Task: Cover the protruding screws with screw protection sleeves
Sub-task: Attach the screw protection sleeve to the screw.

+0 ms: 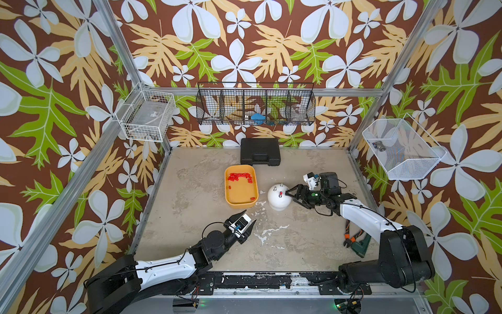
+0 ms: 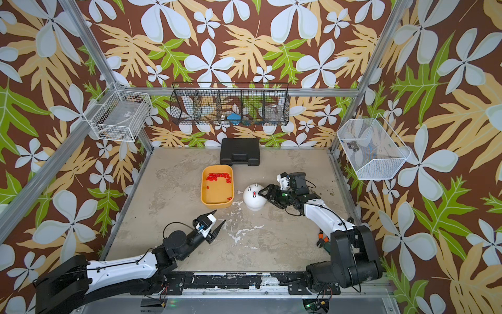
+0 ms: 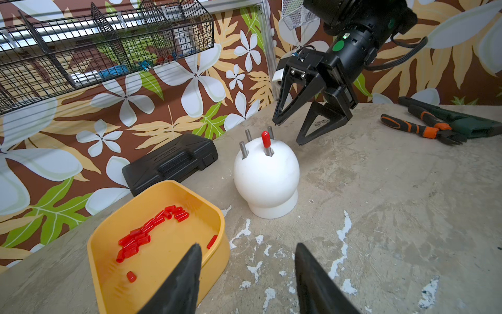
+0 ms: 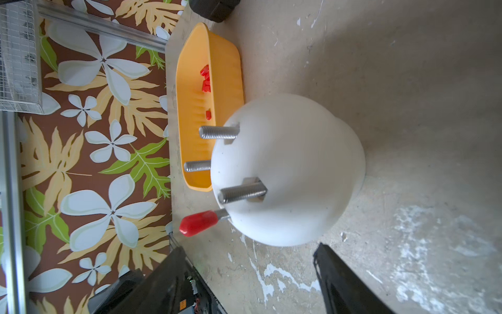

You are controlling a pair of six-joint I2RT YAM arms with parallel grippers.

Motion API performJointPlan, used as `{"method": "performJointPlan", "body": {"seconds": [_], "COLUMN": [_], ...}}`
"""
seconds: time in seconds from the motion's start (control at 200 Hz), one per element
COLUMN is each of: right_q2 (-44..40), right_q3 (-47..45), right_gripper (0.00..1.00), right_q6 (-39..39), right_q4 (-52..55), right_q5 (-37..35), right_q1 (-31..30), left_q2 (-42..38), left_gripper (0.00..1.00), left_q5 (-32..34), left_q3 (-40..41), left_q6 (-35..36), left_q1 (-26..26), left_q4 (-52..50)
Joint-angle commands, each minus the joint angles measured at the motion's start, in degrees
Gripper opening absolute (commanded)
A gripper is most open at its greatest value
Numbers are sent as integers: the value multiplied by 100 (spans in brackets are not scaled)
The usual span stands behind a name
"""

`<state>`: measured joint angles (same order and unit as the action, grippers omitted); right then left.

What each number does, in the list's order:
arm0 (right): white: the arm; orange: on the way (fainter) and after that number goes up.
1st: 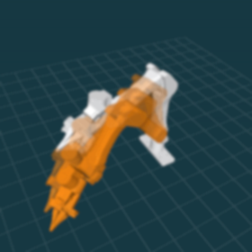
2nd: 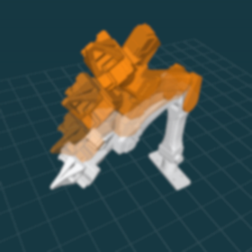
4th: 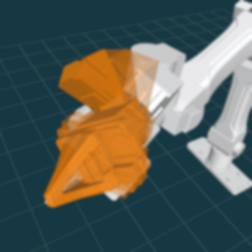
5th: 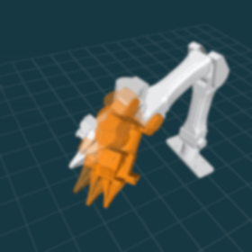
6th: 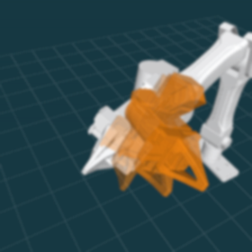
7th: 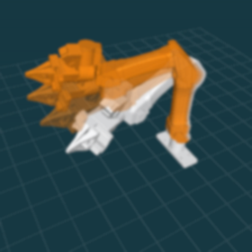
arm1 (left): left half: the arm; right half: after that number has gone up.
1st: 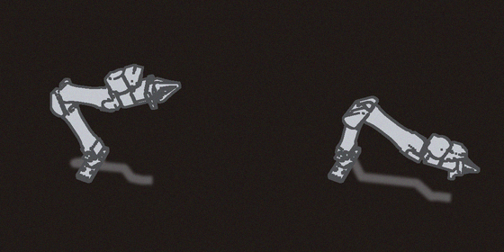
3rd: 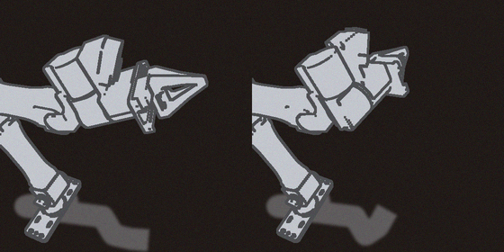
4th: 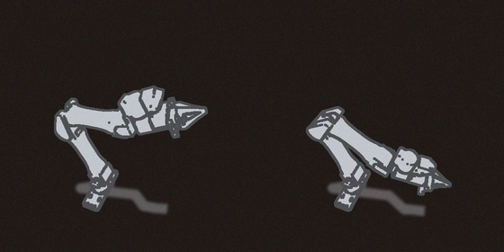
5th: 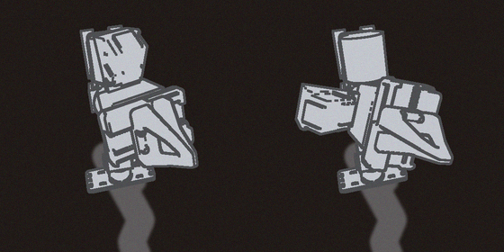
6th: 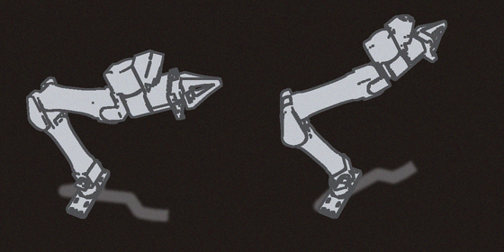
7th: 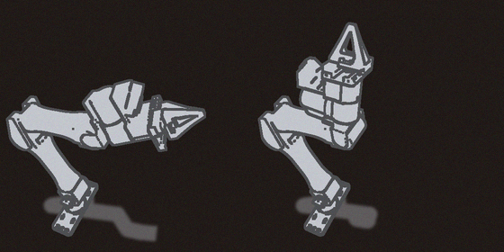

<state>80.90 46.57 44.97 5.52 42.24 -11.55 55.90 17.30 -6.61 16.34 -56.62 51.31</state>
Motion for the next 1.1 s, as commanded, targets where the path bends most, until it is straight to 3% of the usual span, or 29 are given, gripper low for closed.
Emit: {"method": "performJointPlan", "body": {"seconds": [0.0, 0.12, 0.55, 0.891, 1.091], "right_q2": [-22, -57, 370, 721, 464], "right_q3": [104, 98, 428, 210, 359], "right_gripper": [81, 83, 87, 86, 86], "right_q6": [214, 258, 233, 310, 279], "right_q4": [18, -94, 411, 65, 159], "right_q5": [196, 302, -738, -453, -508], "right_q1": [-7, -38, -500, -504, -499], "left_q2": [35, 48, 60, 56, 74], "left_gripper": [56, 56, 56, 56, 56], "left_q5": [-33, -33, -58, -95, -93], "left_q3": [-51, -75, -103, -112, -130], "left_q6": [-15, -17, 1, -8, -10], "left_q1": [8, 11, 11, 10, 5], "left_q4": [128, 100, 22, -15, -25]}}
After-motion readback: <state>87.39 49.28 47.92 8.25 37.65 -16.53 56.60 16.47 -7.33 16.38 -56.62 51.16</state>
